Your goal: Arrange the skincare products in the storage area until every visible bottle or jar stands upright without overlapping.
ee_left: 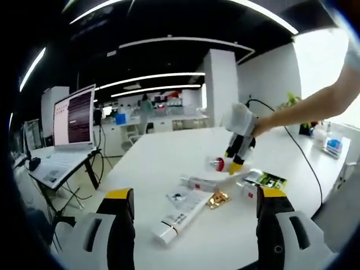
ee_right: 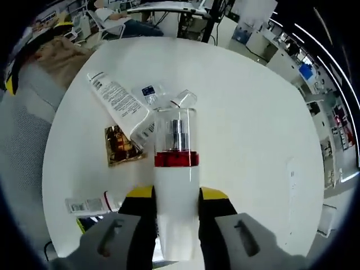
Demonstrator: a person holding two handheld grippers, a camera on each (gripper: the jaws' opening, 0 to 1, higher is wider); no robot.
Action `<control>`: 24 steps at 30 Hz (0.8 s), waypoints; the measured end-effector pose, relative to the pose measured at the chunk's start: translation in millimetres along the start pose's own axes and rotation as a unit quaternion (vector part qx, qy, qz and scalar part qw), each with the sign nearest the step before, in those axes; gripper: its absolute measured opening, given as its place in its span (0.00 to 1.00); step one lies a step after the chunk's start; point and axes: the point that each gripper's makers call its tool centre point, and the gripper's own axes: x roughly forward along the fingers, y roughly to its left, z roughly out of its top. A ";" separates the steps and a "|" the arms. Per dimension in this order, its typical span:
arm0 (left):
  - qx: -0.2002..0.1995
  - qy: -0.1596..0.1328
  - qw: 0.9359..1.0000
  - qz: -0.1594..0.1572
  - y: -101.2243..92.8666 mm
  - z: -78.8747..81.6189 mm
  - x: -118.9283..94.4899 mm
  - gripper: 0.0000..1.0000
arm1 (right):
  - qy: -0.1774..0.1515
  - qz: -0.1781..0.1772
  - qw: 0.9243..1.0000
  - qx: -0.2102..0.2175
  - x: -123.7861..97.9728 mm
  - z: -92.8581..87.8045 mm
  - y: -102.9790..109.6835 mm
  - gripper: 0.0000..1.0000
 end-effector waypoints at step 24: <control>-0.039 0.006 0.983 -0.177 -54.0 40.7 31.4 0.60 | -0.176 -0.027 0.977 0.119 -72.0 27.3 62.3 0.26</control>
